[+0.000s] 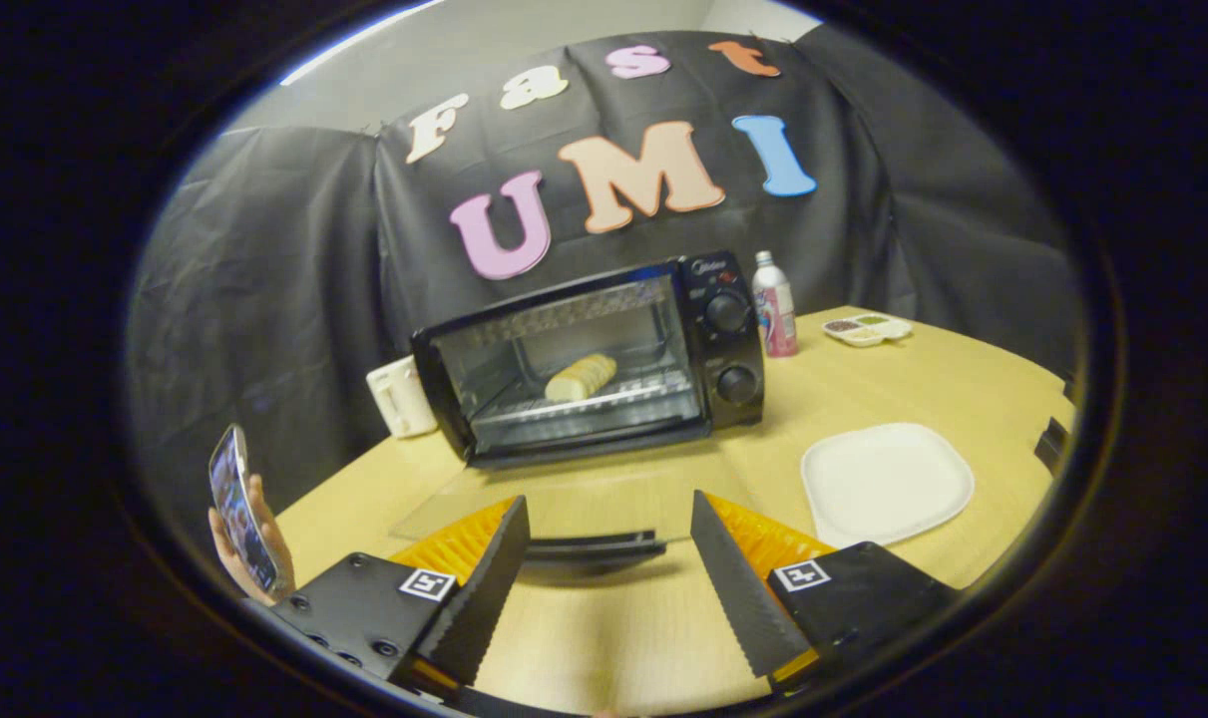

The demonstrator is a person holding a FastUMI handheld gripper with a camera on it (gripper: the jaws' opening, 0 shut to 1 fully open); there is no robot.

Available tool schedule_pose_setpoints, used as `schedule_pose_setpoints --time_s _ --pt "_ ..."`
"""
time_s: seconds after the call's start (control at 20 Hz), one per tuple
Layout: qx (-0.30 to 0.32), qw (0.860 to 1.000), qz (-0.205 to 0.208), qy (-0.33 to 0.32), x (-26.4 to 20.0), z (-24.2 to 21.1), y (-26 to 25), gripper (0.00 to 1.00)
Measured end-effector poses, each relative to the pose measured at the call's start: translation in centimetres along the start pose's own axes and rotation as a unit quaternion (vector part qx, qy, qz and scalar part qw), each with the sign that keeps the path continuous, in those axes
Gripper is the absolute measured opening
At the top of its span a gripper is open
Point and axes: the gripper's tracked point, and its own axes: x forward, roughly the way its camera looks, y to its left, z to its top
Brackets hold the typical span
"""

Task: Open the toaster oven, put the food inside, and close the toaster oven door.

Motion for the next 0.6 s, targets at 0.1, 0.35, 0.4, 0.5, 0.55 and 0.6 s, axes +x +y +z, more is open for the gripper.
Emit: schedule_pose_setpoints --time_s 0.1,0.35,0.4,0.5,0.55,0.6 --pt "-0.008 1.000 0.007 0.010 -0.5 -1.1 1.1 1.00" --pt "-0.033 0.998 0.007 0.047 0.2 -3.7 2.5 1.00" --pt "-0.037 0.998 0.002 0.052 0.5 -4.1 2.4 1.00" --pt "-0.038 0.997 -0.010 0.061 0.8 -4.4 2.1 1.00" --pt "-0.039 0.997 -0.013 0.059 0.8 -4.3 2.2 1.00" --pt "-0.042 0.997 -0.016 0.057 0.8 -4.2 2.3 0.99"
